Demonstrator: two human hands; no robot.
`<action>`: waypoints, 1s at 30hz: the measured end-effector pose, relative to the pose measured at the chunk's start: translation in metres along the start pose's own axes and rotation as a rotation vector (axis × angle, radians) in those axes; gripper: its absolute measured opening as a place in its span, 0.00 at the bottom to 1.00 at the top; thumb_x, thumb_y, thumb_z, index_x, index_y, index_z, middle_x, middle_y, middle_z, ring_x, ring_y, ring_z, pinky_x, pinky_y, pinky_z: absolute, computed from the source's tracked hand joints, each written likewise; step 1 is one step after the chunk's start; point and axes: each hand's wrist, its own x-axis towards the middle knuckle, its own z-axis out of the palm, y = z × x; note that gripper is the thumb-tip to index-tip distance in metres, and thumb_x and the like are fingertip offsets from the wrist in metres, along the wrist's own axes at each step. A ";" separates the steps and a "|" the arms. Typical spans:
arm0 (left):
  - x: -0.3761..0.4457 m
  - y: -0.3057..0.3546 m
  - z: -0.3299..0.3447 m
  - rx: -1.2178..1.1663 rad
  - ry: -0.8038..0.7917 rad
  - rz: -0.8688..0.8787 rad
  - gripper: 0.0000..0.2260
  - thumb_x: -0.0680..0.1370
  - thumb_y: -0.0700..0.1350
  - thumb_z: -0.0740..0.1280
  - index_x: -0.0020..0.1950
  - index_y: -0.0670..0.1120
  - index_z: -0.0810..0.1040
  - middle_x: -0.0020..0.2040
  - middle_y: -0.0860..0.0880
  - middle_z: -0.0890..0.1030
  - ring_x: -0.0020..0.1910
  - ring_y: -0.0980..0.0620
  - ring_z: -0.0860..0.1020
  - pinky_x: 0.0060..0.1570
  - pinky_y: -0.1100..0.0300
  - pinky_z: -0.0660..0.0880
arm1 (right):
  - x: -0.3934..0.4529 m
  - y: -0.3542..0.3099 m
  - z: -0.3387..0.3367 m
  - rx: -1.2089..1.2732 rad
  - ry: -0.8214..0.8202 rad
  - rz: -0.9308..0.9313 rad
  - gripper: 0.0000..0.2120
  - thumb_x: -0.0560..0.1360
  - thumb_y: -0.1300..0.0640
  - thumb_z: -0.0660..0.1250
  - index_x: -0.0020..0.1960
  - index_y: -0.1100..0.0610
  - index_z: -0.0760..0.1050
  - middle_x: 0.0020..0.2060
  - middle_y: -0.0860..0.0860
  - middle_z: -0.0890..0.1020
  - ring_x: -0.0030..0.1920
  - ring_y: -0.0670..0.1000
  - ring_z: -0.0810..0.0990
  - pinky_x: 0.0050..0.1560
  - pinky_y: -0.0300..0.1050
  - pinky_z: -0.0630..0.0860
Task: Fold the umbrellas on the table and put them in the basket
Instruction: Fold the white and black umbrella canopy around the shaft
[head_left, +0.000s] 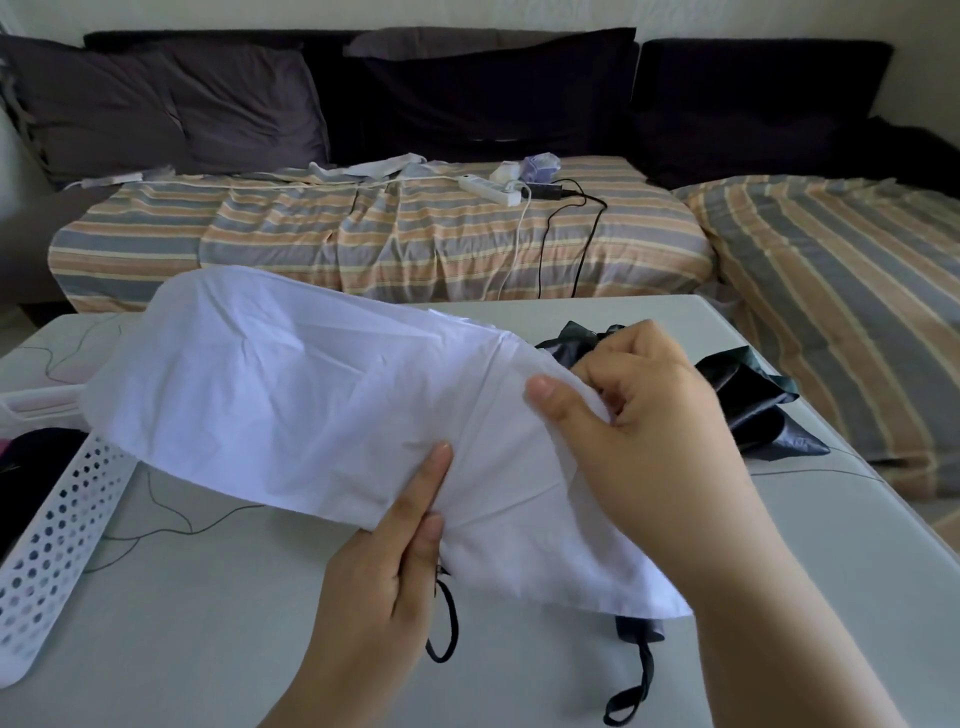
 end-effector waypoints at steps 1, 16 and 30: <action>0.000 0.002 0.000 -0.030 0.003 -0.030 0.20 0.73 0.60 0.53 0.59 0.84 0.58 0.42 0.54 0.79 0.37 0.56 0.77 0.35 0.76 0.70 | -0.002 -0.002 0.003 -0.016 0.088 -0.033 0.17 0.71 0.45 0.66 0.28 0.51 0.66 0.38 0.44 0.71 0.41 0.41 0.72 0.37 0.28 0.66; 0.008 0.008 -0.009 -0.196 -0.068 -0.159 0.21 0.80 0.53 0.59 0.56 0.83 0.61 0.49 0.83 0.71 0.46 0.80 0.72 0.44 0.83 0.65 | 0.008 0.014 -0.021 -0.124 -0.495 0.243 0.21 0.67 0.41 0.72 0.44 0.59 0.78 0.35 0.56 0.82 0.32 0.56 0.79 0.36 0.51 0.77; 0.026 -0.017 -0.026 -0.471 0.062 -0.445 0.20 0.82 0.47 0.58 0.56 0.77 0.71 0.38 0.58 0.77 0.34 0.52 0.69 0.36 0.66 0.75 | 0.009 0.060 -0.038 0.316 -0.376 0.423 0.16 0.60 0.44 0.73 0.39 0.56 0.81 0.38 0.61 0.83 0.38 0.59 0.80 0.44 0.49 0.76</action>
